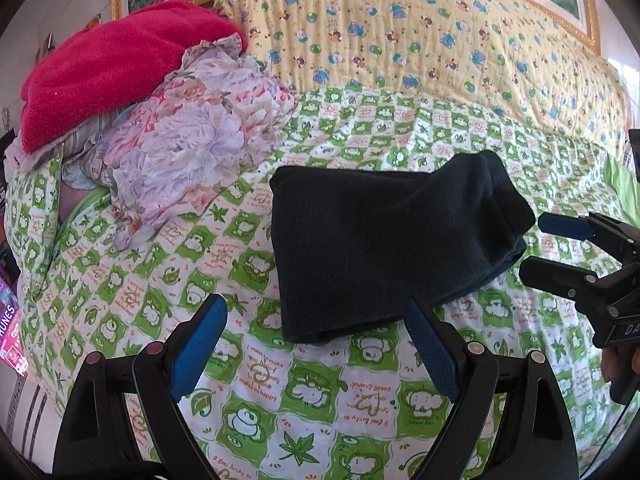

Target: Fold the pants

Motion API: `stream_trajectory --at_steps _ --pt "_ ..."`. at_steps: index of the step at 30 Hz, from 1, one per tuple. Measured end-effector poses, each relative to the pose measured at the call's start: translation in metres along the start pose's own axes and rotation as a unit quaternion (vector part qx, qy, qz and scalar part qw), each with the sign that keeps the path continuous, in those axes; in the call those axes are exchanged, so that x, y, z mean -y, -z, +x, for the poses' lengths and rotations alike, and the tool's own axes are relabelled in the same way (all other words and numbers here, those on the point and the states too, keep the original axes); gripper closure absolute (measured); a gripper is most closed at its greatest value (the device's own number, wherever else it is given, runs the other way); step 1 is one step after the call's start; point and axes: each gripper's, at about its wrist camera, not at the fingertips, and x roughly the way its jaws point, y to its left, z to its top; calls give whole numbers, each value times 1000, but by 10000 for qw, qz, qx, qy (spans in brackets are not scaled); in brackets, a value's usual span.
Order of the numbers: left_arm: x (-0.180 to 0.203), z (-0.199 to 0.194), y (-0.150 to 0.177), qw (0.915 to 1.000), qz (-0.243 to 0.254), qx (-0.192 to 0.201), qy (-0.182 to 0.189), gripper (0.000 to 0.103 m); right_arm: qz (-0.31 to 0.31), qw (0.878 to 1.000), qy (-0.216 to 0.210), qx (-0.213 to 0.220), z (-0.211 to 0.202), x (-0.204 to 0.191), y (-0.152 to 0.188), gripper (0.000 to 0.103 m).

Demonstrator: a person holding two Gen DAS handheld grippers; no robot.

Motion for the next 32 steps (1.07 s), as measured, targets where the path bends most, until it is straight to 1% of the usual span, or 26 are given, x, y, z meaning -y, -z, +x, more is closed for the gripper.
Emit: stream_trajectory --at_steps 9,16,21,32 --pt "2 3 -7 10000 -9 19 13 12 60 10000 46 -44 3 5 0 13" --pt "-4 4 -21 9998 -128 123 -24 12 36 9999 118 -5 0 8 -3 13" --pt "-4 8 -25 9998 -173 93 -34 12 178 9998 97 -15 2 14 -5 13" --pt "3 20 -30 10000 -10 -46 -33 12 301 9995 55 5 5 14 -9 13"
